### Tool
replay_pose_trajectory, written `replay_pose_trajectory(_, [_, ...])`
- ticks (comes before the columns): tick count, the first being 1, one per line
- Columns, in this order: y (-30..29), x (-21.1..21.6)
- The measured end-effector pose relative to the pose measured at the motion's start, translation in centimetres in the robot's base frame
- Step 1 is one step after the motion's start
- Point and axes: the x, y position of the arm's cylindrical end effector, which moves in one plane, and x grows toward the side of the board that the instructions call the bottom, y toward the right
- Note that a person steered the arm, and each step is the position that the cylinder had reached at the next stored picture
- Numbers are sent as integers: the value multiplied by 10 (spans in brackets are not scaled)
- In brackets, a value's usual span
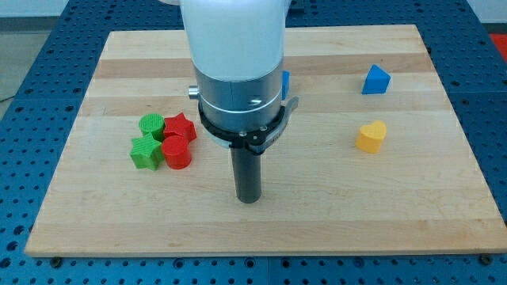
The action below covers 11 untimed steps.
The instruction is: Slide the blue cube right a bit
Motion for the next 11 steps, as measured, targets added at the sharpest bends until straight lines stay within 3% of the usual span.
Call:
replay_pose_trajectory(2, [24,-51])
replay_pose_trajectory(5, [-18,-196])
replay_pose_trajectory(6, [-23,-227])
replay_pose_trajectory(8, [8,-247])
replay_pose_trajectory(9, [-12,-229])
replay_pose_trajectory(11, [16,-208])
